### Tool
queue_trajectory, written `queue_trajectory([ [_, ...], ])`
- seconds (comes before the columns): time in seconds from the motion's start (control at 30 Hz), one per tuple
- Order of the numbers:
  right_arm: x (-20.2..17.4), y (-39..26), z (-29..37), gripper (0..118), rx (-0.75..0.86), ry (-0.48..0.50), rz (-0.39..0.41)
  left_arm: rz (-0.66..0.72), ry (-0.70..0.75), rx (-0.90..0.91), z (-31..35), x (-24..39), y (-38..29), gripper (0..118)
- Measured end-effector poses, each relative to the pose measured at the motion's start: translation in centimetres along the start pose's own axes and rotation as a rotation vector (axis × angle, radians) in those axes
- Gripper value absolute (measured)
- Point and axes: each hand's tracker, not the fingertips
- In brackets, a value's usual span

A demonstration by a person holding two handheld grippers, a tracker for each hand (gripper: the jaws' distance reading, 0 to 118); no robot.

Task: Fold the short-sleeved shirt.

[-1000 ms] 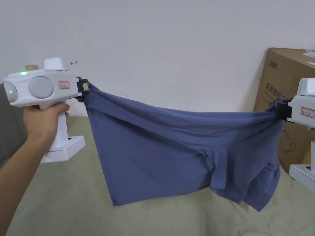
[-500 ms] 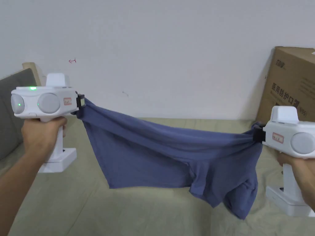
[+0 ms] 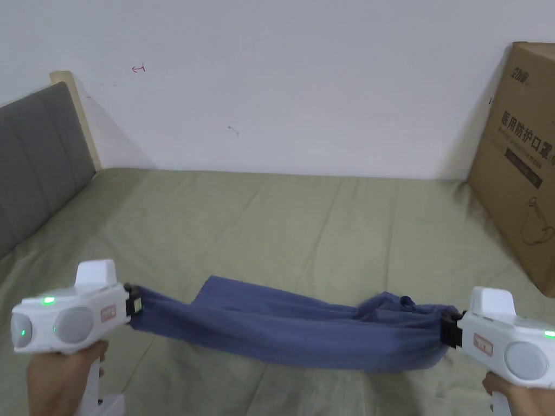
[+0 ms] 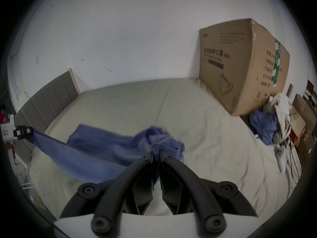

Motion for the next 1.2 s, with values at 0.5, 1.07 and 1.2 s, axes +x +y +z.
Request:
queue_trajectory([
  [0.5,0.5,-14.2,9.8,5,-0.061,0.003,-0.111,0.098,0.022,-0.118,8.3,-5.4,-15.3,4],
  [1.07,0.1,-22.7,8.7,5,-0.308,-0.099,-0.136,0.097,0.103,-0.439,5.4,-5.7,-21.3,12],
  [1.2,-0.3,-19.8,10.5,48,-0.241,-0.101,-0.105,0.148,0.121,-0.335,7.0,-5.2,-19.8,78],
])
